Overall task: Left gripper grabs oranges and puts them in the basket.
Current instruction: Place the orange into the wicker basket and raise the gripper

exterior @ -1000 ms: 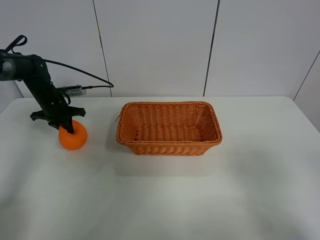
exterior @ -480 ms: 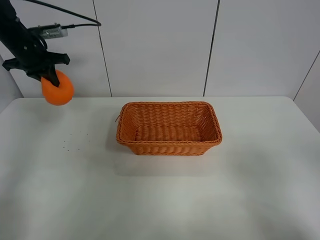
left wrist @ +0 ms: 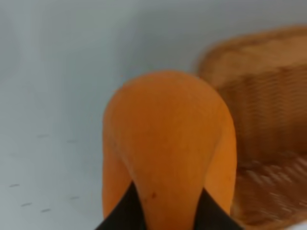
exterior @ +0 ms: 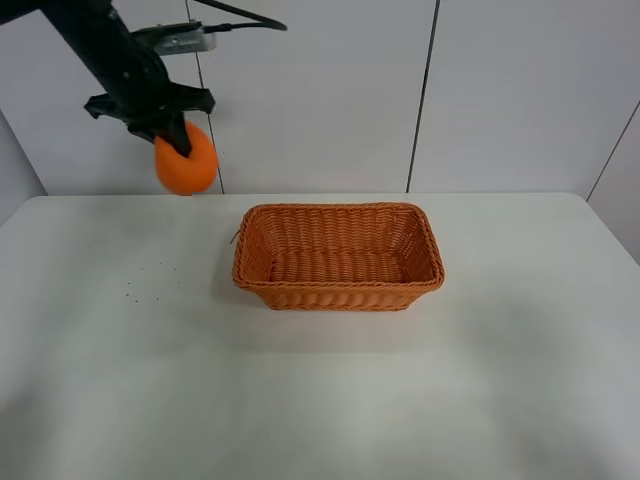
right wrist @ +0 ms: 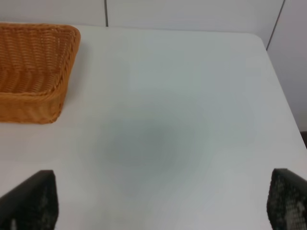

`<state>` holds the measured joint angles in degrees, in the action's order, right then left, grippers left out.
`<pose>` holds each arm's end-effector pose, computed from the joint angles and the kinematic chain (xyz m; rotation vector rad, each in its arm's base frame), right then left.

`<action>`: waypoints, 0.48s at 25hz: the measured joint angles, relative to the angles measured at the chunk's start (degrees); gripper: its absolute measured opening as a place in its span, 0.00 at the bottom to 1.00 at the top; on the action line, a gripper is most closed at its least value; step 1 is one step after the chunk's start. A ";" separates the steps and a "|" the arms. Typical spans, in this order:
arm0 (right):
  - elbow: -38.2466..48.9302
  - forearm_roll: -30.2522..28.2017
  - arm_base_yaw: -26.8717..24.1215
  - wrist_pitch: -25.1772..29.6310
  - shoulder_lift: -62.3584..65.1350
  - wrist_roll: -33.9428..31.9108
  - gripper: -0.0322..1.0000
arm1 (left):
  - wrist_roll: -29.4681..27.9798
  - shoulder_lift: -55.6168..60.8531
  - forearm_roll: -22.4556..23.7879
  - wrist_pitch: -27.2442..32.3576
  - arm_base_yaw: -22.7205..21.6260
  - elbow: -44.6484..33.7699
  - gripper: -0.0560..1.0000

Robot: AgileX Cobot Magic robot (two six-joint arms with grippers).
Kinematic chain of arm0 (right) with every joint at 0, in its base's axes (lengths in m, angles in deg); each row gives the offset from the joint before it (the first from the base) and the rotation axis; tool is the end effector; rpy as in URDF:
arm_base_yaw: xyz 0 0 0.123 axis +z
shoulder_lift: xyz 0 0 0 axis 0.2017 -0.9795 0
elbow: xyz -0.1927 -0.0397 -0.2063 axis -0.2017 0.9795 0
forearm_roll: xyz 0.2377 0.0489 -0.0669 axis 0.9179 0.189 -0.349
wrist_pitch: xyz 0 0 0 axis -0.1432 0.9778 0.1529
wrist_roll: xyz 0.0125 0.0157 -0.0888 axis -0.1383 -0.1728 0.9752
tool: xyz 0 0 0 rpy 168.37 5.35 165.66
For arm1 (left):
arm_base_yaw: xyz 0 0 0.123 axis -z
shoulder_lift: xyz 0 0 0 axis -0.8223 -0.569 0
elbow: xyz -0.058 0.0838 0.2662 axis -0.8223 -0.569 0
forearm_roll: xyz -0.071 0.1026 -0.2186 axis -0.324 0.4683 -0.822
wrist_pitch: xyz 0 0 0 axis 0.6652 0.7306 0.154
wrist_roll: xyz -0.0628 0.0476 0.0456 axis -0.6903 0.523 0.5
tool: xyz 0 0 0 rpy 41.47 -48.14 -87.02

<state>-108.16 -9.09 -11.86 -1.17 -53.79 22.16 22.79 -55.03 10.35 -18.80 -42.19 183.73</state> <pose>-0.0044 0.0003 0.2797 -0.0094 2.0050 -0.0047 0.4348 -0.1095 0.3169 0.3425 2.6695 -0.1854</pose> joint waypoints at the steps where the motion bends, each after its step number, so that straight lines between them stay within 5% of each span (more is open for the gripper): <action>1: 0.00 0.00 0.00 0.00 0.00 0.00 0.70 | 0.00 -0.08 0.00 -0.41 1.87 0.00 0.24; 12: 0.00 0.00 0.00 0.00 0.00 0.00 0.70 | -0.52 -7.63 -0.17 -8.18 14.81 1.82 0.24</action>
<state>-108.16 -9.09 -11.86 -1.17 -53.79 22.16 22.26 -62.66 10.18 -26.98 -27.38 185.55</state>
